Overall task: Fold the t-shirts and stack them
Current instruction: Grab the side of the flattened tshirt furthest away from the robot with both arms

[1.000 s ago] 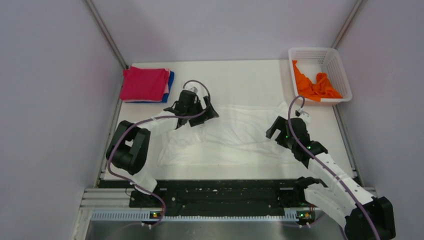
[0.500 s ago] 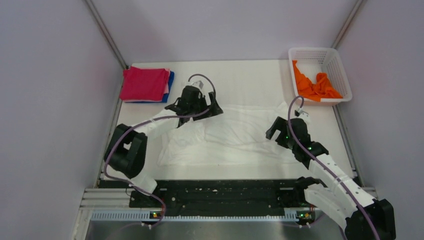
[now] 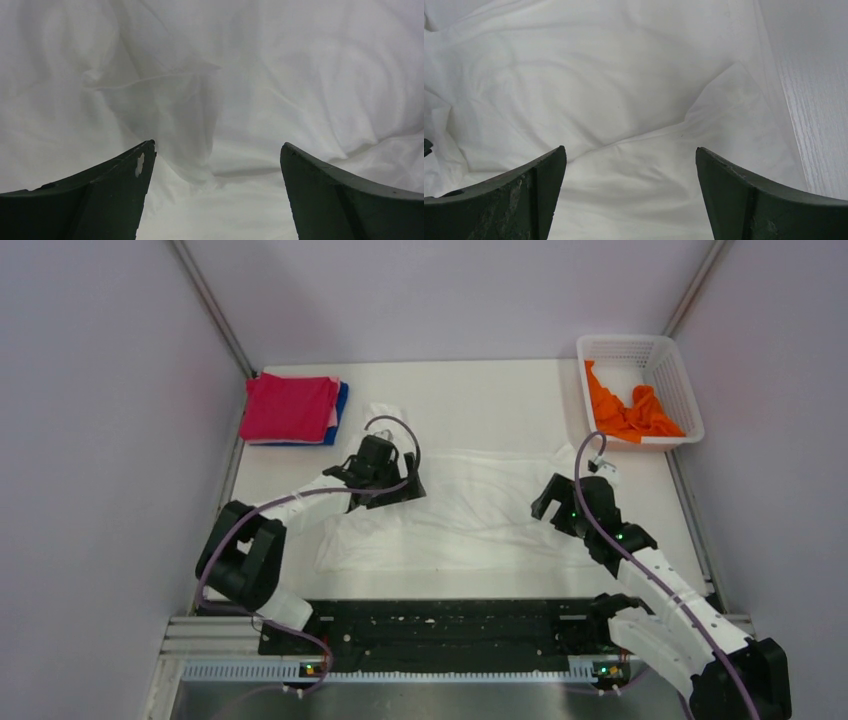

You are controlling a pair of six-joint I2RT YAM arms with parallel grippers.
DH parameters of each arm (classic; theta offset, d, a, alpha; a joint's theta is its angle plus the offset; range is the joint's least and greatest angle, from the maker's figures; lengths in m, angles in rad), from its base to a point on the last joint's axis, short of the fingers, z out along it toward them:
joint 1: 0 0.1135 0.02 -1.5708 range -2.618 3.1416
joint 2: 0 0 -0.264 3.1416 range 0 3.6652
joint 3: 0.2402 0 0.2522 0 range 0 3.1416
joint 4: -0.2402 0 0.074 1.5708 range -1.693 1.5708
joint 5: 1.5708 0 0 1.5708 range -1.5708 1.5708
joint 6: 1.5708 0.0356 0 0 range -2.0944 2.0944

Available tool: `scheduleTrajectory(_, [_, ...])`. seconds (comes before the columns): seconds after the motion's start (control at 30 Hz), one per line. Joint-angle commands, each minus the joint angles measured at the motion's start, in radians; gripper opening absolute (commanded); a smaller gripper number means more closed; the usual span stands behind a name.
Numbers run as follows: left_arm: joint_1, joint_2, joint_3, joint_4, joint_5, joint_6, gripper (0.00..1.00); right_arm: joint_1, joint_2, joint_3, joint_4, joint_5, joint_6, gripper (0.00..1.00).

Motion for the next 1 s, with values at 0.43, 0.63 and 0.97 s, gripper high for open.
scheduleTrajectory(0.43, [-0.107, 0.281, 0.287, 0.002, 0.02, 0.023, 0.99, 0.008, -0.016, 0.045, 0.01, 0.05, -0.026, 0.99])
scheduleTrajectory(0.63, [-0.107, 0.241, 0.348, -0.063, -0.091, 0.084, 0.99, 0.007, -0.018, 0.058, 0.014, 0.078, -0.018, 0.99])
scheduleTrajectory(0.97, [0.046, 0.305, 0.642, -0.237, -0.391, 0.127, 0.99, 0.008, 0.055, 0.138, 0.073, 0.219, -0.018, 0.99])
